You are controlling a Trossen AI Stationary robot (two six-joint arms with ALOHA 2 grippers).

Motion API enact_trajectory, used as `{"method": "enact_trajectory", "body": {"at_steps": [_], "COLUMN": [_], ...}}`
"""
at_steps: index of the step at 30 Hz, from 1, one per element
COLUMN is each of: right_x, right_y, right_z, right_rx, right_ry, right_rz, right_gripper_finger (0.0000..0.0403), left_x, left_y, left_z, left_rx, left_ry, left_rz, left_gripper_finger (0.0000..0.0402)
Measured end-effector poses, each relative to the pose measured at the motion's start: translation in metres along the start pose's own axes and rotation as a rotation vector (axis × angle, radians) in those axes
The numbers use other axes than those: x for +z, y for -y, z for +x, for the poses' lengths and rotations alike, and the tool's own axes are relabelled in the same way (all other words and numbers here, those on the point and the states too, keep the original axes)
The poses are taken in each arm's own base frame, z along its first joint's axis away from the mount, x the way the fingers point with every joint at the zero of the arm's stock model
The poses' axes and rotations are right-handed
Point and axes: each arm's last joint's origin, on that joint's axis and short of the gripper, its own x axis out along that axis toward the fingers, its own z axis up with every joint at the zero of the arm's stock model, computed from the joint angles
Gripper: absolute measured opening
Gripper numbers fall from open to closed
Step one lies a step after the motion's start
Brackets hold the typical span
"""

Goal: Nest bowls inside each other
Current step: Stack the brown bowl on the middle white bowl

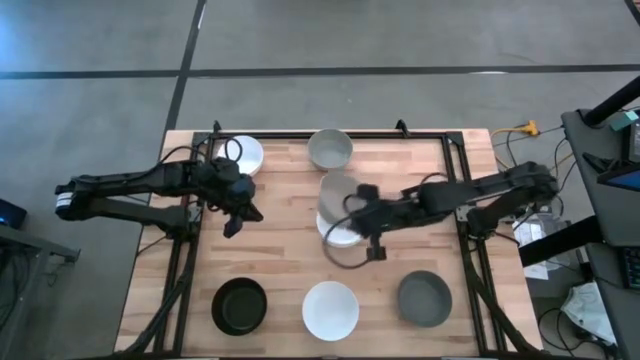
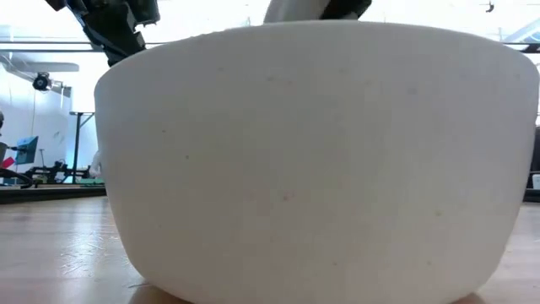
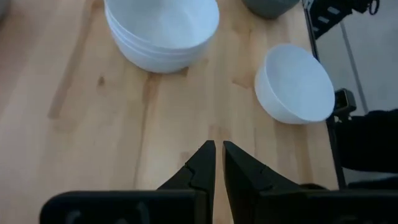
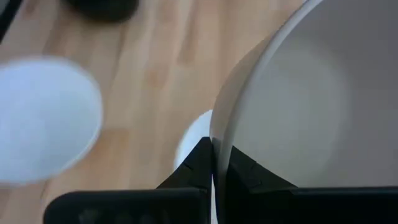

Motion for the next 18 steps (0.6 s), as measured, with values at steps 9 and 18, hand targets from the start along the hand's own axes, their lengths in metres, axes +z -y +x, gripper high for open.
{"method": "enact_trajectory", "body": {"at_steps": [9, 18], "right_x": [-0.012, -0.02], "right_y": [-0.011, -0.016], "right_z": [0.061, 0.085], "right_rx": [-0.004, -0.003], "right_ry": [-0.288, -0.366], "right_rz": [-0.151, -0.13], "right_gripper_finger": [0.0009, 0.0009], "left_x": [0.0, -0.001], "left_y": [0.003, 0.008], "left_z": [-0.004, -0.003], "left_rx": [-0.013, -0.029], "left_ry": [0.021, 0.011], "left_rz": [-0.131, -0.176], "left_gripper_finger": [0.0015, 0.0015]}}
